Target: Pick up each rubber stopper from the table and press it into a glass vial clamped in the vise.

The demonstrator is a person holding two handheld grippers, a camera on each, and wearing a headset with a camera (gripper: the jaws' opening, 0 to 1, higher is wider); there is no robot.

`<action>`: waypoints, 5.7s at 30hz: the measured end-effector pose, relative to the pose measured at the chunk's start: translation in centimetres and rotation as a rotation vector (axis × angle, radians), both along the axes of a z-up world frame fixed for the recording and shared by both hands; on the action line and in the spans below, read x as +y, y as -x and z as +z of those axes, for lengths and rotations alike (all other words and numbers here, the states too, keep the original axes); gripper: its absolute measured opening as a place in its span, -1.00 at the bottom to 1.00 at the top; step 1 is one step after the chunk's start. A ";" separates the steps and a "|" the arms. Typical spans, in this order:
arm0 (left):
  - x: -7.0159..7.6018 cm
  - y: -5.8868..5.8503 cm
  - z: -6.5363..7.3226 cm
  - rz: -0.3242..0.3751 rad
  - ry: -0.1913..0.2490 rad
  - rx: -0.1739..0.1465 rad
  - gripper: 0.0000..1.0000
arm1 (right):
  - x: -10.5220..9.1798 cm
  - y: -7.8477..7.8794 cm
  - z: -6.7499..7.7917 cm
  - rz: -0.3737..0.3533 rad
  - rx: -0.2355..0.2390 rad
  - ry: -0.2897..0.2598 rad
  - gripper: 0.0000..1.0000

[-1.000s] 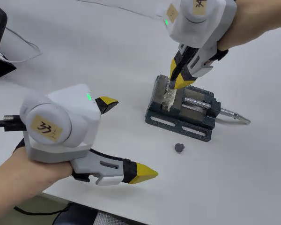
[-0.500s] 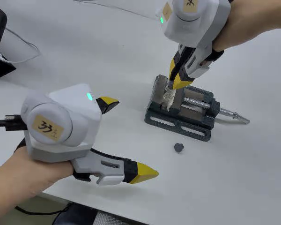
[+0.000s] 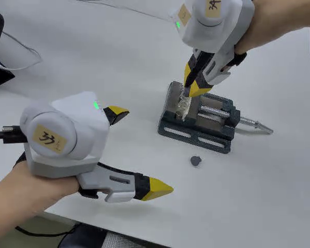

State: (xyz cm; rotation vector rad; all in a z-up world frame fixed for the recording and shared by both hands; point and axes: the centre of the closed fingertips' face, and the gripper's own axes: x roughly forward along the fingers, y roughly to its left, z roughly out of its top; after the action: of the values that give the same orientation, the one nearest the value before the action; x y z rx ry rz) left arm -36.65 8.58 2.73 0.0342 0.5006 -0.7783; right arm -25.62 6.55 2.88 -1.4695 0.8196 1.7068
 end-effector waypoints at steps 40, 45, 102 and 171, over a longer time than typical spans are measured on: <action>0.5 -0.6 0.6 0.005 0.007 -0.010 0.94 | 0.1 -0.4 1.2 -0.105 0.064 -0.082 -1.00; 0.6 -0.5 0.3 0.008 0.008 -0.001 0.94 | 0.1 -0.2 0.9 -0.112 0.068 -0.077 -1.00; -0.1 -1.0 -0.8 0.020 0.049 0.040 0.91 | 0.4 0.3 -0.1 -0.149 0.081 0.029 -1.00; 1.5 -1.0 3.5 0.061 0.006 -0.047 0.92 | -2.7 2.4 1.2 -0.285 0.074 -0.285 0.08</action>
State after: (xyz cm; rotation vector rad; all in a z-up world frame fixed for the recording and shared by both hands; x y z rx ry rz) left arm -35.65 10.08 6.25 0.0311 0.4531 -0.7174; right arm -27.99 3.88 4.12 -1.0511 0.7483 1.5925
